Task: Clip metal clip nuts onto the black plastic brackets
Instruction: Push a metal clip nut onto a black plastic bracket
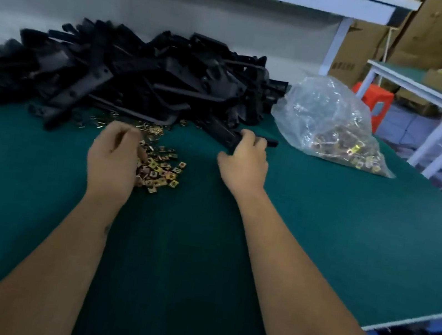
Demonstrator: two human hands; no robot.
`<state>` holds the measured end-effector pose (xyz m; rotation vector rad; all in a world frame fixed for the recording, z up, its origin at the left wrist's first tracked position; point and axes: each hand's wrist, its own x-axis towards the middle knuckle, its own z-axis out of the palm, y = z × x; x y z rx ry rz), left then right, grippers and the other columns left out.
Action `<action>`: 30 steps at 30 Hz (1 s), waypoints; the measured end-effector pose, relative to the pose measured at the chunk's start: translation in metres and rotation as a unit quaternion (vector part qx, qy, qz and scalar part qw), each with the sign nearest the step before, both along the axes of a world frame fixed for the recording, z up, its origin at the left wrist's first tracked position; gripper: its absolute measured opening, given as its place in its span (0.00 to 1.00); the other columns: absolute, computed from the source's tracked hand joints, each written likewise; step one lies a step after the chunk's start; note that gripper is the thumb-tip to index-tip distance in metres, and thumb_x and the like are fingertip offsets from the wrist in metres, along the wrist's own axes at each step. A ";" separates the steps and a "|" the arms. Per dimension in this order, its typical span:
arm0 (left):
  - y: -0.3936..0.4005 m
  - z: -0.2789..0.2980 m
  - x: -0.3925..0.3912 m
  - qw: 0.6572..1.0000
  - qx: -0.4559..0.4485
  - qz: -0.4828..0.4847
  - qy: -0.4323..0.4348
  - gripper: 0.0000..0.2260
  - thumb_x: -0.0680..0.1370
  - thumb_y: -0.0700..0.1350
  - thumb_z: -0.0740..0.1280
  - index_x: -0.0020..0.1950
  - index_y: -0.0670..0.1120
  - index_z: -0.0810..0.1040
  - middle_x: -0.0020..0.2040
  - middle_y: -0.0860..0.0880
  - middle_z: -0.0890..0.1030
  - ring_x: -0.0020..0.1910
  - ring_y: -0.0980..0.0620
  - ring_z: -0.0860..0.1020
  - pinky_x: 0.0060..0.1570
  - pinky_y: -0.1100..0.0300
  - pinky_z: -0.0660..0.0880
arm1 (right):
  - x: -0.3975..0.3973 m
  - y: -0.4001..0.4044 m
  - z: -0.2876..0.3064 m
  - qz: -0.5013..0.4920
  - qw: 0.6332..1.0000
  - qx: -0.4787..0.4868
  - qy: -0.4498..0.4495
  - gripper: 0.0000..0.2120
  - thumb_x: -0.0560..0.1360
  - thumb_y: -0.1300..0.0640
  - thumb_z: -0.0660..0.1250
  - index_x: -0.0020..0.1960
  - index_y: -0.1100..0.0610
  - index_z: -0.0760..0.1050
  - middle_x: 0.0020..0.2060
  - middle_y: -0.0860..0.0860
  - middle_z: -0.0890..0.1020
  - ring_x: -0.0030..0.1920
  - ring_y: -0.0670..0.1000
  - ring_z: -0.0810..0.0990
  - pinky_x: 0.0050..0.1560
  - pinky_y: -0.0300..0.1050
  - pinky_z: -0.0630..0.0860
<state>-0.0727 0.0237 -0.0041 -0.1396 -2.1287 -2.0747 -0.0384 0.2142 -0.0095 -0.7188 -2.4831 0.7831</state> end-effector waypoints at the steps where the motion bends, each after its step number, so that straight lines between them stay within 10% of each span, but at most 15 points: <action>1: -0.008 -0.003 -0.007 0.999 0.025 0.024 -0.018 0.12 0.80 0.46 0.62 0.36 0.52 0.72 0.31 0.54 0.76 0.30 0.55 0.72 0.36 0.59 0.69 | -0.009 0.001 0.000 -0.023 1.000 0.004 -0.019 0.29 0.75 0.50 0.66 0.73 0.55 0.62 0.66 0.56 0.67 0.64 0.58 0.69 0.62 0.52 0.66; 11: 0.003 -0.016 -0.034 0.988 -0.142 0.062 -0.011 0.12 0.79 0.52 0.69 0.37 0.50 0.75 0.30 0.54 0.74 0.28 0.56 0.69 0.30 0.60 0.65 | -0.037 0.008 -0.005 -0.069 0.985 -0.143 0.072 0.11 0.77 0.50 0.67 0.57 0.52 0.73 0.39 0.43 0.77 0.44 0.50 0.74 0.50 0.44 0.63; 17: 0.003 -0.017 -0.033 0.992 -0.122 0.044 -0.008 0.15 0.77 0.54 0.71 0.35 0.50 0.73 0.25 0.56 0.72 0.23 0.63 0.69 0.29 0.62 0.63 | -0.037 -0.004 0.004 -0.122 0.852 -0.384 0.334 0.11 0.77 0.62 0.63 0.36 0.56 0.68 0.30 0.50 0.70 0.32 0.50 0.67 0.34 0.43 0.65; 30: 0.003 -0.015 -0.029 0.997 -0.063 0.040 -0.020 0.23 0.84 0.55 0.54 0.39 0.39 0.69 0.30 0.50 0.67 0.31 0.49 0.64 0.37 0.53 0.63 | -0.032 -0.002 0.013 -0.161 0.679 -0.535 0.476 0.06 0.82 0.63 0.59 0.47 0.60 0.72 0.34 0.55 0.76 0.24 0.45 0.72 0.26 0.38 0.69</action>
